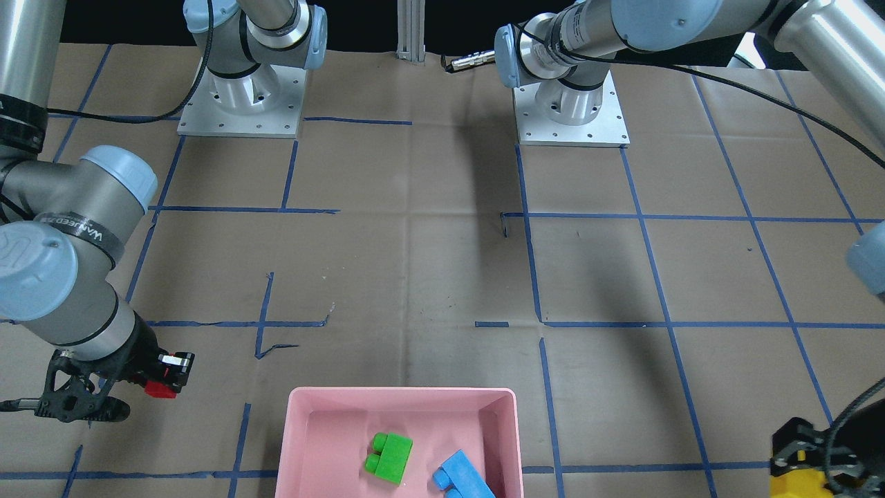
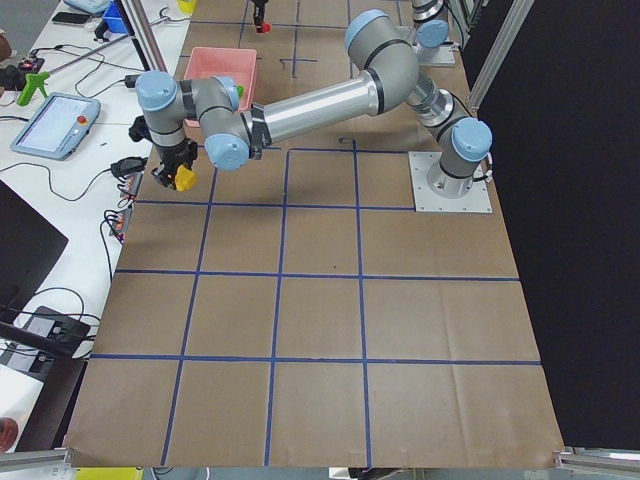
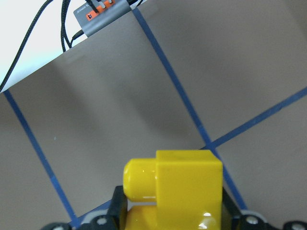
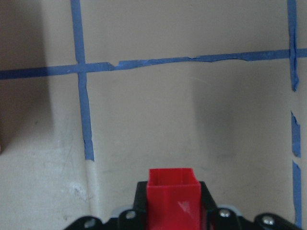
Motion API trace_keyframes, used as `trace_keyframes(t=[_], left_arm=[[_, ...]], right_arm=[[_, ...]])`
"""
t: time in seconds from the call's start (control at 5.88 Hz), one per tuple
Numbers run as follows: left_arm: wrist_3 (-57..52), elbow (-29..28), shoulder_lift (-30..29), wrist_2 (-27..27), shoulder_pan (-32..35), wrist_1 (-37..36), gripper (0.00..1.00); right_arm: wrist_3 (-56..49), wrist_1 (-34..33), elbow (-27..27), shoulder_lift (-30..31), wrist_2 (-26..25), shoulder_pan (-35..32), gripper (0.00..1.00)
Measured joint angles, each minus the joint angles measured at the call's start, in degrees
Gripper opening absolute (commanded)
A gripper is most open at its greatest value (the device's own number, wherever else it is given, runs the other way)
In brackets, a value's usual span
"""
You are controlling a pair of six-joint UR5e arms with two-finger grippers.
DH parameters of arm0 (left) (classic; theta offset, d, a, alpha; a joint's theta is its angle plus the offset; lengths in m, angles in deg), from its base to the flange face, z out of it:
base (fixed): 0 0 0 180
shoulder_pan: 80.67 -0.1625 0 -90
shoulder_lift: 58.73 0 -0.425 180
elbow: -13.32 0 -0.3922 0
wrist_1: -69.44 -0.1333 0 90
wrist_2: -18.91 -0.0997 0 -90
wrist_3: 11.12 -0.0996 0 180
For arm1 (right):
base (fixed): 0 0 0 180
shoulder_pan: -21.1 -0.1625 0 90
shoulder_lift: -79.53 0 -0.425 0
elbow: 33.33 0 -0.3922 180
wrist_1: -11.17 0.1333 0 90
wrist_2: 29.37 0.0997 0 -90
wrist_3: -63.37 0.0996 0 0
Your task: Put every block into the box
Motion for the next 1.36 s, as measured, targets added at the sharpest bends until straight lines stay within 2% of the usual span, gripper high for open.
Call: trace_keyframes(t=[0.34, 0.51, 0.85, 1.02, 1.19, 1.36], left_arm=[[26.28, -0.12, 0.07, 0.23, 11.4, 0.17, 0.08], [37.51, -0.14, -0.44, 0.64, 16.36, -0.07, 0.08], [50.64, -0.08, -3.72, 1.26, 22.97, -2.34, 0.09], [53.1, 0.07, -5.98, 1.26, 24.47, -4.69, 0.45], [54.05, 0.2, -7.26, 1.24, 25.15, -6.12, 0.95], [55.99, 0.24, -7.58, 1.21, 25.41, -6.66, 1.0]], right_arm=[[-0.61, 3.58, 0.21, 4.03, -2.81, -0.63, 0.05], [-0.2, 3.97, 0.69, 4.66, -2.48, -1.91, 0.05], [0.22, 6.17, 0.82, 5.85, -1.52, -3.2, 0.06], [0.43, 7.14, 0.66, 6.46, -1.27, -3.38, 0.06], [1.16, 7.49, 0.45, 6.69, -0.21, -3.42, 0.06], [3.0, 7.58, 0.5, 6.76, 1.37, -3.9, 0.06]])
